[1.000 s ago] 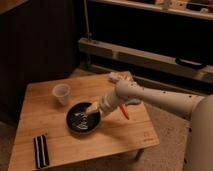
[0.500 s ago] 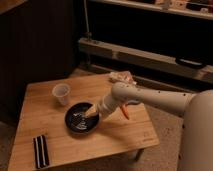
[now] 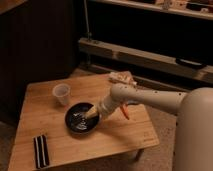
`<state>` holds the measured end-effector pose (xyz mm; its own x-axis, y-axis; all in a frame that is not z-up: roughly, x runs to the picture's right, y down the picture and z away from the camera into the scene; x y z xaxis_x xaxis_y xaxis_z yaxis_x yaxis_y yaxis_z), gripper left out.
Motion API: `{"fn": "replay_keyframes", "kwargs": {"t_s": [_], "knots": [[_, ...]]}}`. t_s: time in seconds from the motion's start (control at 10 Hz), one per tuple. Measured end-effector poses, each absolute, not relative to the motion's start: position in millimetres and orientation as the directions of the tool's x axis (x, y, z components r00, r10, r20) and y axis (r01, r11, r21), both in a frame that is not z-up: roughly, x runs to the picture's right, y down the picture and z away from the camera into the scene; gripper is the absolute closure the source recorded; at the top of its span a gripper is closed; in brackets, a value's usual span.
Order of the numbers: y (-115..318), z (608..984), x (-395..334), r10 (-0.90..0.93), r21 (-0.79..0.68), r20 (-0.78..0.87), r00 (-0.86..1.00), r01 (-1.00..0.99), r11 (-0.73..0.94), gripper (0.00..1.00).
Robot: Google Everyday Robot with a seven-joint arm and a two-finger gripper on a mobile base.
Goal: Pick up the ceramic bowl
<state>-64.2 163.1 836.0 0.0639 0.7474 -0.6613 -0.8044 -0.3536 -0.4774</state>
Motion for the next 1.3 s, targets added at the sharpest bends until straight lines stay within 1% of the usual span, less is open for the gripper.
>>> {"fn": "replay_keyframes", "kwargs": {"t_s": [0.3,0.4,0.5,0.6,0.8,1.0,1.3], "knots": [[168,841,-62,0.737,-0.451,-0.674,0.037,-0.811,-0.373,0.74],[169,842,-61,0.733,-0.444,-0.679,0.026,-0.81,-0.383,0.87],[169,841,-59,0.734,-0.439,-0.679,0.021,-0.813,-0.383,0.95],[170,840,-59,0.739,-0.436,-0.674,0.017,-0.816,-0.379,1.0],[157,831,-53,0.751,-0.448,-0.66,-0.019,-0.792,-0.414,1.0],[131,813,-42,0.756,-0.489,-0.653,-0.046,-0.737,-0.466,1.0],[64,761,-17,0.775,-0.572,-0.627,-0.076,-0.631,-0.524,1.0]]}}
